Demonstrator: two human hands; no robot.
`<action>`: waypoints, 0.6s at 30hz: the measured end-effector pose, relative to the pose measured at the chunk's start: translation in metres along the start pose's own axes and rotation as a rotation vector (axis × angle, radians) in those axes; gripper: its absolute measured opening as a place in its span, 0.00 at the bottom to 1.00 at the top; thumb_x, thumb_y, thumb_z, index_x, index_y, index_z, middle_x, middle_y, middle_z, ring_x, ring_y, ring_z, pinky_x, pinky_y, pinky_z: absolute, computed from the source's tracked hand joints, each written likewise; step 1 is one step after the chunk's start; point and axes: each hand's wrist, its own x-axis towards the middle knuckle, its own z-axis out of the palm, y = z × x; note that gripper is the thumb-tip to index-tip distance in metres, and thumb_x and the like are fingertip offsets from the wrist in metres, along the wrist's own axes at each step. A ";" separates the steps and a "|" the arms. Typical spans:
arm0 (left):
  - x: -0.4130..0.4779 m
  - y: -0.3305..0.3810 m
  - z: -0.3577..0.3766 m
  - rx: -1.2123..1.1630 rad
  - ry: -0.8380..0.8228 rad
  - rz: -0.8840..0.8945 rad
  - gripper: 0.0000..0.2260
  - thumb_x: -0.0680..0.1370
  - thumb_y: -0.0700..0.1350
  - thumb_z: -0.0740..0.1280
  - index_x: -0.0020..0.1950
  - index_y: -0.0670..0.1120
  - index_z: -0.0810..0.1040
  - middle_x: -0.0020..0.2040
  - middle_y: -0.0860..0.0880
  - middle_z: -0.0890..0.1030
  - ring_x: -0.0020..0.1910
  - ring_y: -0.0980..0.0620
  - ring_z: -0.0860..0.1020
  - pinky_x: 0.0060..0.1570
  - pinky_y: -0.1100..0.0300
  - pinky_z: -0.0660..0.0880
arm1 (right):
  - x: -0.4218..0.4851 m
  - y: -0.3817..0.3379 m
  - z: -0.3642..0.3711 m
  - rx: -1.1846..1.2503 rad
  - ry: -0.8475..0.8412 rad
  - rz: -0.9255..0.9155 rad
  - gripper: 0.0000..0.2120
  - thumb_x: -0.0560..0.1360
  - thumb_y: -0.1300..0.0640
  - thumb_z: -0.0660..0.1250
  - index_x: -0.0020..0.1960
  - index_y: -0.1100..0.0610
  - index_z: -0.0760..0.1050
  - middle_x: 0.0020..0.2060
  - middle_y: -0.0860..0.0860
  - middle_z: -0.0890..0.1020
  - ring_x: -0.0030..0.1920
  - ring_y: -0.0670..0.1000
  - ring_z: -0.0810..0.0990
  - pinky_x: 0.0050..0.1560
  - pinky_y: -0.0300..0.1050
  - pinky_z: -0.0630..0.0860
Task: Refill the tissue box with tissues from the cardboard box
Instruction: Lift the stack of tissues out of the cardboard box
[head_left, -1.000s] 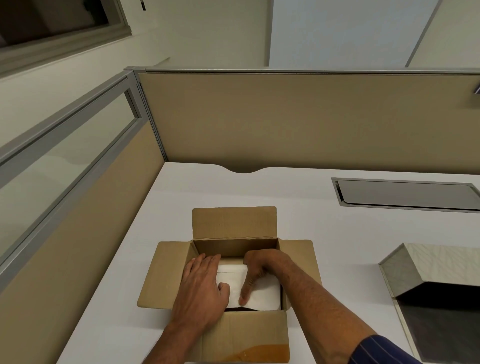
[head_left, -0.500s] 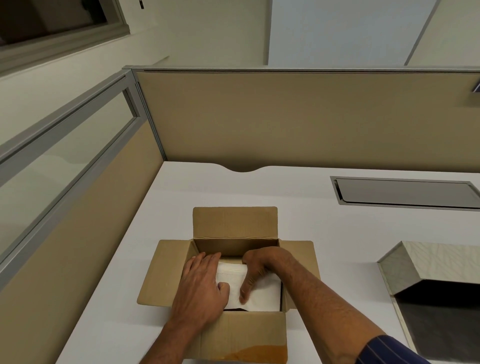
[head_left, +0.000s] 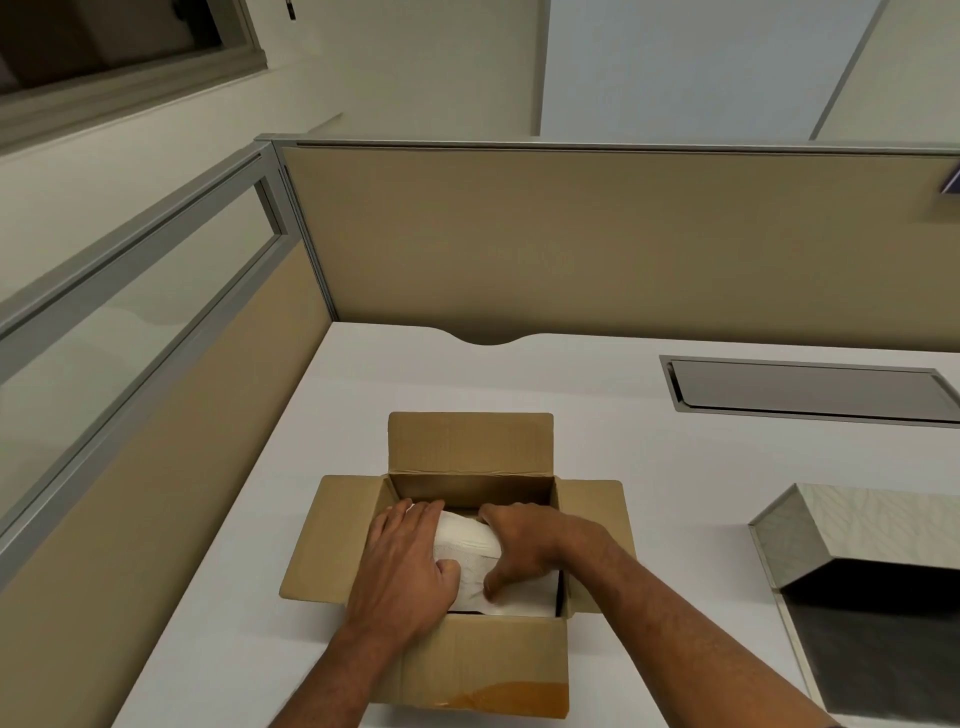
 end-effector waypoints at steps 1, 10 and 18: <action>0.001 -0.001 0.000 0.004 0.003 0.009 0.31 0.76 0.55 0.61 0.78 0.52 0.59 0.79 0.50 0.64 0.78 0.51 0.59 0.78 0.56 0.48 | -0.002 0.001 0.002 -0.023 0.043 -0.021 0.37 0.69 0.45 0.76 0.71 0.52 0.64 0.65 0.54 0.77 0.61 0.57 0.78 0.60 0.51 0.78; 0.000 -0.002 0.001 0.044 0.052 0.018 0.38 0.72 0.54 0.67 0.79 0.55 0.54 0.80 0.49 0.60 0.79 0.47 0.56 0.75 0.53 0.48 | -0.027 0.003 0.029 -0.191 0.426 -0.145 0.40 0.72 0.42 0.70 0.77 0.51 0.56 0.69 0.54 0.72 0.67 0.55 0.70 0.72 0.53 0.62; 0.002 0.006 -0.005 0.098 0.041 0.022 0.44 0.67 0.52 0.72 0.78 0.60 0.52 0.80 0.43 0.55 0.79 0.42 0.50 0.77 0.44 0.54 | -0.036 0.001 0.040 -0.322 0.609 -0.185 0.36 0.75 0.46 0.67 0.78 0.52 0.55 0.70 0.57 0.71 0.69 0.57 0.69 0.76 0.58 0.54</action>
